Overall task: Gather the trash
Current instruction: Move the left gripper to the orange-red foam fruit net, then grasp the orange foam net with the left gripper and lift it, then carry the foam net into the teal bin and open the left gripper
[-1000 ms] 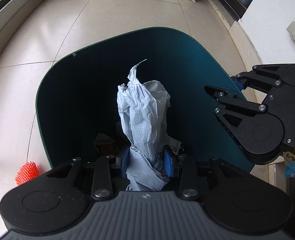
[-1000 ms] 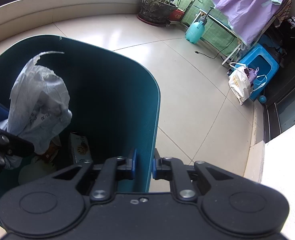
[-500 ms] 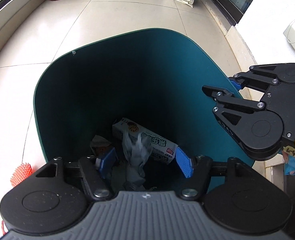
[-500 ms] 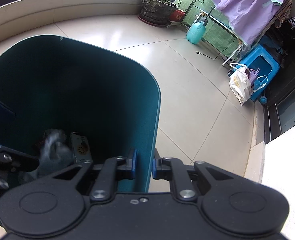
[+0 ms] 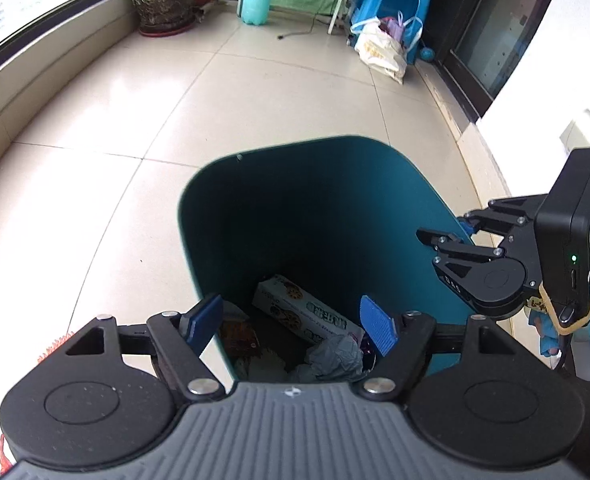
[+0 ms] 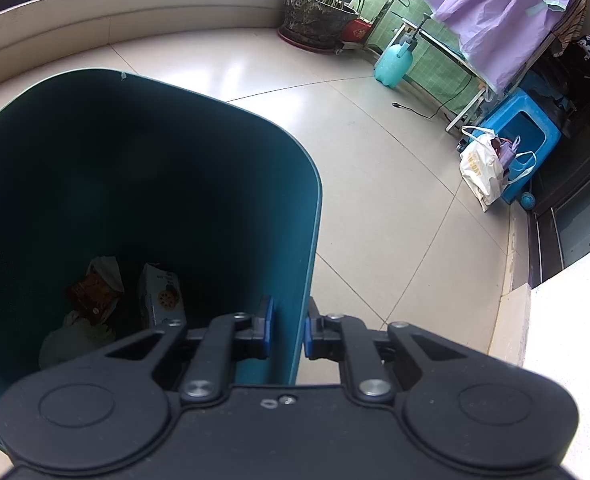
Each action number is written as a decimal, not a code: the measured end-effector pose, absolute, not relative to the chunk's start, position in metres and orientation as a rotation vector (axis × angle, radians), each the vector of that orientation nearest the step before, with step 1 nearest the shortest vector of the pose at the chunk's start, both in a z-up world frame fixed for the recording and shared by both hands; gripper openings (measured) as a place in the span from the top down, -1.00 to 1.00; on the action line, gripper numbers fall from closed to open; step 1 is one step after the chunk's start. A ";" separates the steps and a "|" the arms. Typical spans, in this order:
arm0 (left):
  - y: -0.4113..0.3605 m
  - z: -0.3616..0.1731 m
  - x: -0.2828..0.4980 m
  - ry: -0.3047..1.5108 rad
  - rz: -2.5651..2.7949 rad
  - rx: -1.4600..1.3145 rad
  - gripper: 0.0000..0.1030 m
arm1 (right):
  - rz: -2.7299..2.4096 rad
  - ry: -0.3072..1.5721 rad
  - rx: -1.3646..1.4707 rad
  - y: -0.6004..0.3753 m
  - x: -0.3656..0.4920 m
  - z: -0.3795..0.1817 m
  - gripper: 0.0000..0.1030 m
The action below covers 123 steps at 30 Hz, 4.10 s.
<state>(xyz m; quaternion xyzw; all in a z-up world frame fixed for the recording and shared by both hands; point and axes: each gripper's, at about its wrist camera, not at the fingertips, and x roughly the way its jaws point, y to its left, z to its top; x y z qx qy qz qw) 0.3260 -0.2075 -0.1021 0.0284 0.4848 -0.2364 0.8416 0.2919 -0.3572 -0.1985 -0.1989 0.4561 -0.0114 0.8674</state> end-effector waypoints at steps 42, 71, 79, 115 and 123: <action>0.006 -0.354 0.454 1.383 0.110 -0.069 -0.56 | -0.021 0.969 -0.657 -0.284 0.278 -0.182 0.78; 0.014 -0.272 0.388 1.244 0.069 -0.106 0.72 | -0.049 0.986 -0.506 -0.337 0.289 -0.194 0.74; -0.031 -0.194 0.359 1.156 -0.054 -0.070 0.72 | -0.034 0.974 -0.486 -0.344 0.290 -0.196 0.74; -0.253 -0.123 0.332 1.123 -0.522 0.115 0.72 | 0.056 0.923 -0.431 -0.361 0.290 -0.188 0.79; -0.261 -0.146 0.331 1.188 -0.508 0.146 0.71 | 0.074 0.922 -0.414 -0.364 0.290 -0.185 0.79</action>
